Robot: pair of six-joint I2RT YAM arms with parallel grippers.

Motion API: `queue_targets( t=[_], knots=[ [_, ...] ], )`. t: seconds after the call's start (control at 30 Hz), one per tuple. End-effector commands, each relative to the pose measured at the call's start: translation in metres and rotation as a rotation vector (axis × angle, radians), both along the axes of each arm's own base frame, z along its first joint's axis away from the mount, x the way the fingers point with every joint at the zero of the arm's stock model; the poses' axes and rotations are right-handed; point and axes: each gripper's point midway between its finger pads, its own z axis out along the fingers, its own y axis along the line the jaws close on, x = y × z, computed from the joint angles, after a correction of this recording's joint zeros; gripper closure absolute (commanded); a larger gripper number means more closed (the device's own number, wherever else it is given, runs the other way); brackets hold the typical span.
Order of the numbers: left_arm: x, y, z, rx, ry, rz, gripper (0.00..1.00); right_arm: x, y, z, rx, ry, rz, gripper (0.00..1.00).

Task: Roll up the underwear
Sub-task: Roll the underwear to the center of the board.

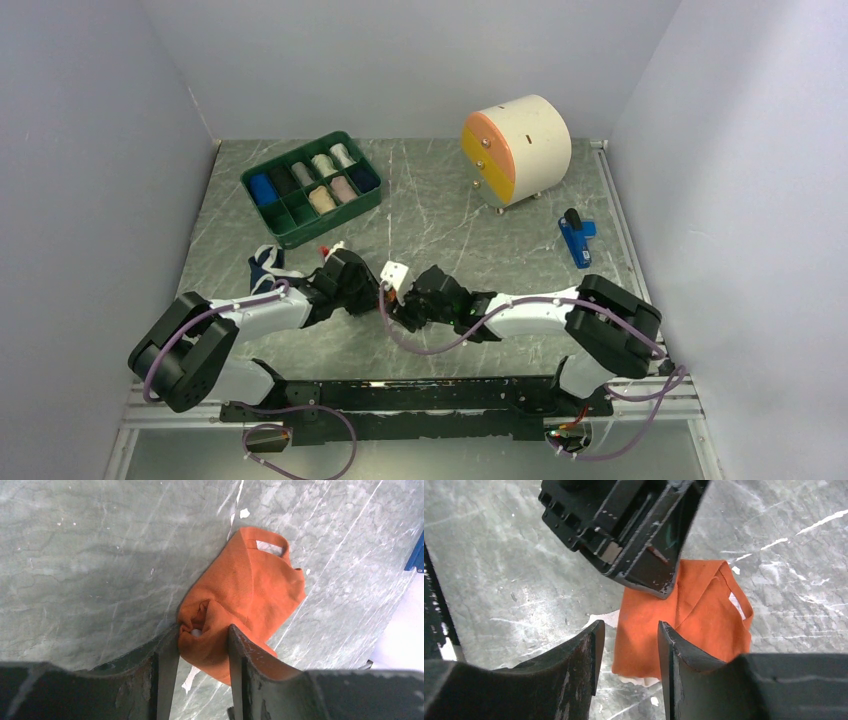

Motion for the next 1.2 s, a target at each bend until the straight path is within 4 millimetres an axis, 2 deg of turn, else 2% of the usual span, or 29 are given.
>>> queue_targets(
  t=[0.0, 0.13, 0.2, 0.3, 0.37, 0.47, 0.57, 0.67, 0.77, 0.9, 1.03, 1.17],
  knots=[
    [-0.022, 0.024, -0.027, 0.128, 0.092, -0.013, 0.54, 0.015, 0.006, -0.001, -0.060, -0.160, -0.020, 0.53],
    [-0.020, 0.020, -0.025, 0.117, 0.083, -0.022, 0.54, 0.015, 0.002, -0.018, -0.127, -0.180, -0.032, 0.59],
    [-0.018, 0.020, -0.024, 0.118, 0.079, -0.025, 0.54, 0.015, -0.003, -0.025, -0.154, -0.176, -0.035, 0.67],
    [-0.017, 0.017, -0.021, 0.110, 0.075, -0.031, 0.50, 0.006, -0.006, -0.030, -0.129, -0.137, -0.022, 0.86],
    [-0.015, 0.012, -0.016, 0.083, 0.057, -0.045, 0.43, -0.004, -0.006, -0.035, -0.103, -0.089, 0.014, 0.89],
    [-0.013, 0.010, -0.007, 0.066, 0.042, -0.038, 0.30, -0.010, -0.009, -0.043, -0.030, 0.048, -0.002, 0.90],
    [-0.009, 0.007, 0.007, 0.024, -0.001, -0.026, 0.23, -0.022, -0.012, -0.046, 0.094, 0.243, 0.021, 0.90],
    [-0.006, 0.006, 0.018, -0.009, -0.041, -0.018, 0.18, -0.023, -0.016, -0.048, 0.203, 0.407, -0.014, 0.89],
    [-0.004, 0.003, 0.025, -0.028, -0.080, -0.037, 0.17, -0.020, -0.018, -0.051, 0.260, 0.498, -0.040, 0.88],
    [-0.001, -0.004, 0.030, -0.044, -0.113, -0.073, 0.21, 0.002, -0.032, -0.063, 0.278, 0.581, -0.192, 0.86],
    [0.002, -0.008, 0.030, -0.046, -0.126, -0.102, 0.27, 0.011, -0.041, -0.072, 0.290, 0.654, -0.249, 0.86],
    [0.005, -0.011, 0.022, -0.010, -0.097, -0.126, 0.33, 0.017, -0.047, -0.069, 0.335, 0.693, -0.279, 0.84]
  ],
)
